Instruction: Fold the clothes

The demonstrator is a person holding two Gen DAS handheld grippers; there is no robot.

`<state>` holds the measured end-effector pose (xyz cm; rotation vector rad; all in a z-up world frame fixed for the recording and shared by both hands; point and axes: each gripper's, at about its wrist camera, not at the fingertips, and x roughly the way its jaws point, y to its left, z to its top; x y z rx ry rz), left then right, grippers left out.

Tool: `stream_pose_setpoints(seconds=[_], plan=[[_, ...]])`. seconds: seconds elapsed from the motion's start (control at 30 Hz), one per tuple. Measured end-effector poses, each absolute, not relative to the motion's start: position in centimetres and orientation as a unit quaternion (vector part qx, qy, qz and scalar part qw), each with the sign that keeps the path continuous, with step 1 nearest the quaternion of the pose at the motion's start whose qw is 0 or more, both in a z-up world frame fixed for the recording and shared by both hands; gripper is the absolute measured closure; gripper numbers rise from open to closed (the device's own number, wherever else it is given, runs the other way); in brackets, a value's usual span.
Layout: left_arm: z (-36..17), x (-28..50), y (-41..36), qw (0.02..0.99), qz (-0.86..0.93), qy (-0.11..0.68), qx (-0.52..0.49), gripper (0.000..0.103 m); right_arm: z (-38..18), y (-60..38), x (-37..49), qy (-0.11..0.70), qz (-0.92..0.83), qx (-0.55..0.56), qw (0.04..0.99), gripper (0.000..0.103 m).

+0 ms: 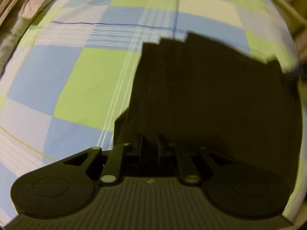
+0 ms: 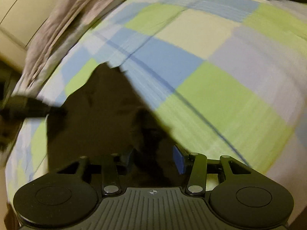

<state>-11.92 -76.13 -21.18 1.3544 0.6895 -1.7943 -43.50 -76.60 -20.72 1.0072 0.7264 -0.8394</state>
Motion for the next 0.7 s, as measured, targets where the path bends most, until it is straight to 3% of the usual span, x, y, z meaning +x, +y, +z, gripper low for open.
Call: stream_pose_setpoints(seconds=[0.13,0.2,0.23,0.3,0.4,0.47,0.7], plan=[[-19.4,-11.4,-73.6,0.391,-0.706,0.201,0.555,0.069,-18.4,-75.8,-42.7,0.352,-0.365,0.405,0.760,0.056],[-18.7,-11.5,-71.3,0.376,-0.711,0.122,0.582,0.057,-17.2,-74.6,-41.7,0.372,-0.338,0.370,0.781,0.054],[-18.6,-11.7,-70.0,0.361,-0.713,0.082,0.595,0.051,-16.7,-73.8,-41.0,0.382,-0.322,0.352,0.791,0.044],[-18.7,-12.0,-67.2,0.321,-0.718,0.009,0.617,0.050,-16.0,-71.4,-39.2,0.400,-0.282,0.317,0.813,0.025],[-19.9,-12.4,-63.0,0.263,-0.723,-0.099,0.631,0.033,-16.1,-66.8,-36.0,0.426,-0.216,0.261,0.839,0.025],[-21.2,-12.4,-60.8,0.235,-0.725,-0.165,0.626,0.030,-17.2,-63.5,-33.5,0.447,-0.187,0.216,0.848,0.025],[-26.1,-13.1,-59.3,0.220,-0.713,-0.283,0.602,0.033,-22.9,-56.5,-27.0,0.493,-0.199,0.114,0.840,0.025]])
